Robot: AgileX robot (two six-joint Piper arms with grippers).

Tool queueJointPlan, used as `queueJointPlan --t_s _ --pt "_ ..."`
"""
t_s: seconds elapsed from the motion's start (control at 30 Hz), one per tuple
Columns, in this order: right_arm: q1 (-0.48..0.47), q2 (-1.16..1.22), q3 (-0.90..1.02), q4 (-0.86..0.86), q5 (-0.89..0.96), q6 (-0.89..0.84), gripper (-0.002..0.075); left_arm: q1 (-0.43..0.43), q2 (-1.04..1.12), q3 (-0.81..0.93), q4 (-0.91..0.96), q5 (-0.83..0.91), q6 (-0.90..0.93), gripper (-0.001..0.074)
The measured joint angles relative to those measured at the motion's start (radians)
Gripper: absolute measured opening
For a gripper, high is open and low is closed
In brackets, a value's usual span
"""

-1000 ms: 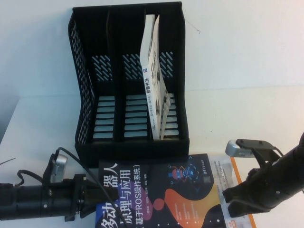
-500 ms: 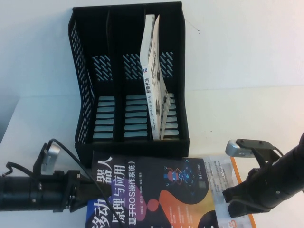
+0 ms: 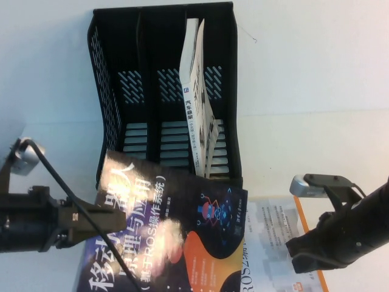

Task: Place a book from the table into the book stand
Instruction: Pick up the book with your left arm, then place the book on the book shelf

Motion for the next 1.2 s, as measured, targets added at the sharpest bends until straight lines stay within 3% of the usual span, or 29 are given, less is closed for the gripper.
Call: queueJointPlan --t_s 0.3,0.77,1.2 --pt "0.000 -0.221 0.002 -0.006 0.042 0.000 -0.0002 0.000 -0.222 -0.251 0.147 0.056 -0.265 0.0115" --pt "0.000 -0.652 0.003 -0.110 0.145 0.089 -0.0002 0.000 -0.234 -0.676 0.555 0.133 -0.628 0.0114" --pt "0.000 -0.832 0.010 -0.265 0.257 0.206 -0.0002 0.000 -0.110 -0.726 0.530 -0.023 -0.716 0.0113"
